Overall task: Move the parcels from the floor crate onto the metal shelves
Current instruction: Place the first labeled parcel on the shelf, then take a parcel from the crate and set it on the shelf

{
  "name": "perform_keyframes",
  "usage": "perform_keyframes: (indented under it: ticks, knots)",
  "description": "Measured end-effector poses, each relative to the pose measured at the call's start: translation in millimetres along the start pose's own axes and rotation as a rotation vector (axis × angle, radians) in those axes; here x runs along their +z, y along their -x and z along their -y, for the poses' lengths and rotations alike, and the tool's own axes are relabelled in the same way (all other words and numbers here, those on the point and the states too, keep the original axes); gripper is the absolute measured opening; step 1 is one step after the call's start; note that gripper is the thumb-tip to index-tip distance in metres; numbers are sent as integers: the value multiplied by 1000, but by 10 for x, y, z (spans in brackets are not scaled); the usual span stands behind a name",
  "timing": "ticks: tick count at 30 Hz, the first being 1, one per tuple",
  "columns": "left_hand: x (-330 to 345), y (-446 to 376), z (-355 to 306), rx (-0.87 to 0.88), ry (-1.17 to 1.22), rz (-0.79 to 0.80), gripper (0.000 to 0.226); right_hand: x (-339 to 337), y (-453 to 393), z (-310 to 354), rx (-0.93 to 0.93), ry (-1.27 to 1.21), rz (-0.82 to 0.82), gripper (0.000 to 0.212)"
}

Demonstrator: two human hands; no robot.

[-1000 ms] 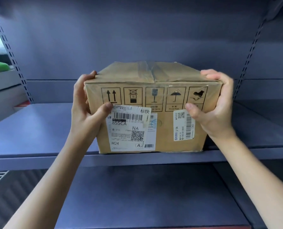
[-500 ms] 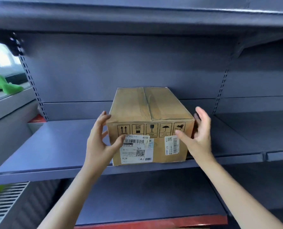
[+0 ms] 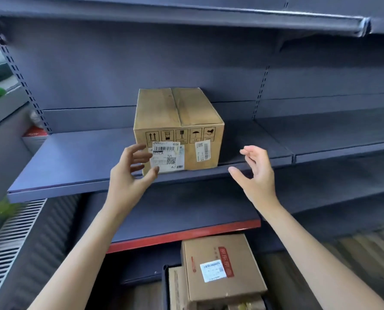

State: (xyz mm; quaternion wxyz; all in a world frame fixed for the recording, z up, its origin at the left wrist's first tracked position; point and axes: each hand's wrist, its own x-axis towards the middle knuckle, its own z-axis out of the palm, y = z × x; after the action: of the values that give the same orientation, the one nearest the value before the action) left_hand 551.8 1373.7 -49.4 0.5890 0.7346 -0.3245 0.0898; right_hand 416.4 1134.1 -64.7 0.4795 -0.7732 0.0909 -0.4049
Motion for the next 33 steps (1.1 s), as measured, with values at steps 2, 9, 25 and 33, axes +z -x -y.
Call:
perform_keyframes:
  ticks: [2,9,25,33]
  knots:
    - [69,137,-51,-13,-27,25,50,-87,168,-32,15,37,17,52]
    - [493,737,-142,-106,-101,78,51,-447,721,-231,88,88,102,58]
    - [1563,1952,-317,-429,-142,133,42,-1391,1497,-935,293,-25,177,63]
    - [1737,2307,-311,-553,-184,180,35,-1511,1736,-1160,371,-61,181,63]
